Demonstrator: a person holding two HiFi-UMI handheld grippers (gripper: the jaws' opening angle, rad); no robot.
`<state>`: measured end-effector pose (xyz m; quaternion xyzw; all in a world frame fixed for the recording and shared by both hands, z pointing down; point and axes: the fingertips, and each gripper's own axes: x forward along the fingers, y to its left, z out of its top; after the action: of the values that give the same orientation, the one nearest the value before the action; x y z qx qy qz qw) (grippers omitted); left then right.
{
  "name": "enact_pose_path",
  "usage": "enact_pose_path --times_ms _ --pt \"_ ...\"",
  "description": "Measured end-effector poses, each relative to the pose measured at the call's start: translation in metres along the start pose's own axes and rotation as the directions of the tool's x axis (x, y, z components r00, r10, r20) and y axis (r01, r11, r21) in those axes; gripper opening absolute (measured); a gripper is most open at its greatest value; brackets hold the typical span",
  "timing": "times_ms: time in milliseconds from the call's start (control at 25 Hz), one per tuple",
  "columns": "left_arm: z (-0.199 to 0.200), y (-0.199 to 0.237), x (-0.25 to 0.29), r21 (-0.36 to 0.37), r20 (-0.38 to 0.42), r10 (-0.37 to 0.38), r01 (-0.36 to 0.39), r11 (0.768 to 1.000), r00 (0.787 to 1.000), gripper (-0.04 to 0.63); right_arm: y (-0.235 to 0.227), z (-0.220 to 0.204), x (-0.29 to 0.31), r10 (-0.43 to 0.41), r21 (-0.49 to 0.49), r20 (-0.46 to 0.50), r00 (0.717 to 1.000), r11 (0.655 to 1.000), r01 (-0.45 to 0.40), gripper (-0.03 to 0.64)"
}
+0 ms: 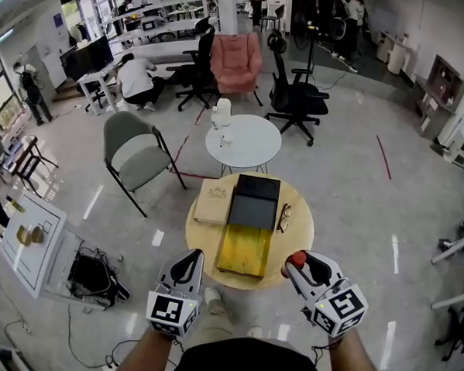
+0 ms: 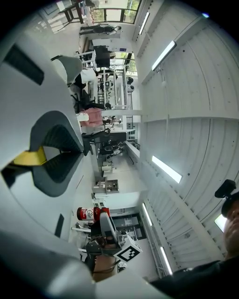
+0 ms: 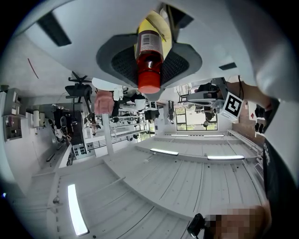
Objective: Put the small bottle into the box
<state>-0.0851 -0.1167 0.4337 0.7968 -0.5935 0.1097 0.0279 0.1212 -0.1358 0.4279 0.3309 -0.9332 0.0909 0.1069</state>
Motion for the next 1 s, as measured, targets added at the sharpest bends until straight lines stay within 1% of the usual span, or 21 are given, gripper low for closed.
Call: enact_pose_path --times_ms 280,480,760,1000 --pt "0.000 0.017 0.025 0.009 0.002 -0.031 0.031 0.999 1.000 0.018 -0.007 0.004 0.026 -0.019 0.006 -0.002 1.000 1.000 0.019 0.153" --pt "0.001 0.039 0.049 0.014 -0.012 -0.059 0.059 0.998 0.998 0.018 -0.009 0.007 0.053 -0.033 0.013 -0.013 0.999 0.999 0.033 0.153" --pt "0.002 0.070 0.082 0.023 -0.008 -0.095 0.095 0.995 0.995 0.018 -0.015 0.010 0.095 -0.048 0.016 -0.035 0.998 0.999 0.049 0.153" --pt "-0.015 0.095 0.102 0.010 -0.059 -0.110 0.110 0.994 0.992 0.018 -0.024 0.006 0.131 -0.058 0.032 -0.066 0.996 0.998 0.061 0.153"
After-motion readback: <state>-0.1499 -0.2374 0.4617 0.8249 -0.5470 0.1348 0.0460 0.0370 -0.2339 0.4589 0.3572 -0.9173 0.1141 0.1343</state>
